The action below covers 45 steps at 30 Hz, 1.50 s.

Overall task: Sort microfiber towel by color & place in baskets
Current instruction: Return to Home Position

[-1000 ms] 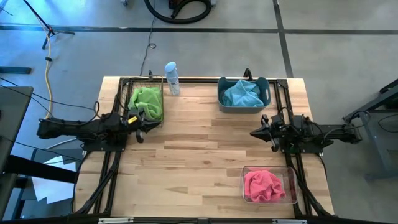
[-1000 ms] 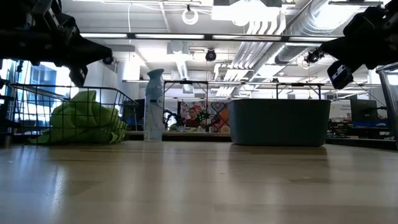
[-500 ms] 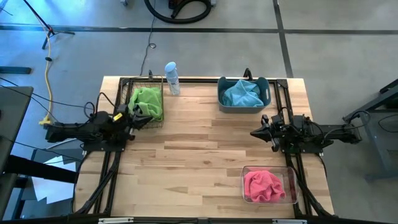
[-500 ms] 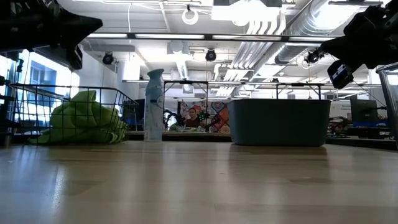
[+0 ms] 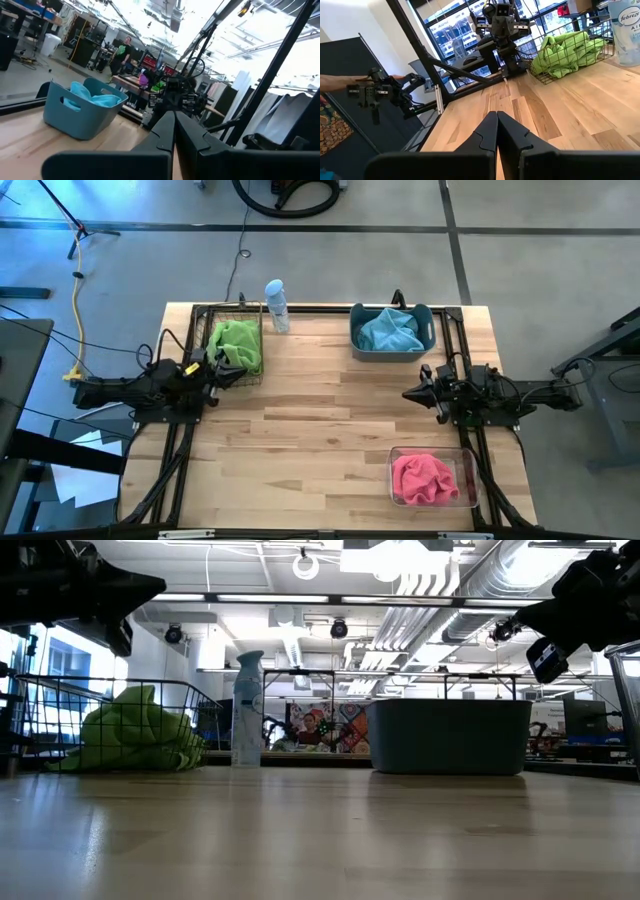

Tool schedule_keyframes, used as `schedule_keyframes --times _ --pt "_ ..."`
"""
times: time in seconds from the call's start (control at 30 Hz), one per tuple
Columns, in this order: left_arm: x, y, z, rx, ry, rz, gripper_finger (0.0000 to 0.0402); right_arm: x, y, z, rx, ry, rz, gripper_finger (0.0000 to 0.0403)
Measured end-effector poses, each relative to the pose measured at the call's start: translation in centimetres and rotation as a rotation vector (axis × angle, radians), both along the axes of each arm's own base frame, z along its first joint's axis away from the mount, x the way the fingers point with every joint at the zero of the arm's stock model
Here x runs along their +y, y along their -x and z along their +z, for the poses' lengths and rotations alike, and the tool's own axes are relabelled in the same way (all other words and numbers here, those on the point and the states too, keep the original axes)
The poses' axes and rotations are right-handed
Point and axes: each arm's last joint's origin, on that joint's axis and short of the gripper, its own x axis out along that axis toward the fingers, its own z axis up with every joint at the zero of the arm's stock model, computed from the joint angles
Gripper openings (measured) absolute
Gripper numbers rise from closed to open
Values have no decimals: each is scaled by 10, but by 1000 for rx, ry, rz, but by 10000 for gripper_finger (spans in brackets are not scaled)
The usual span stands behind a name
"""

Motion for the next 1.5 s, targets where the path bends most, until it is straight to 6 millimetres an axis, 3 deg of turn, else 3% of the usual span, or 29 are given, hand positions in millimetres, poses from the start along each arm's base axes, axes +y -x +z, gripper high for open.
schedule_keyframes --times 0.53,0.93,1.5 --pt "-2 0 0 4 0 -16 0 0 0 0 0 0 0 0" --pt "-3 -3 -19 219 -145 -8 0 0 0 0 0 0 0 0" --pt "-4 -4 -21 248 -162 -19 0 0 0 0 0 0 0 0"
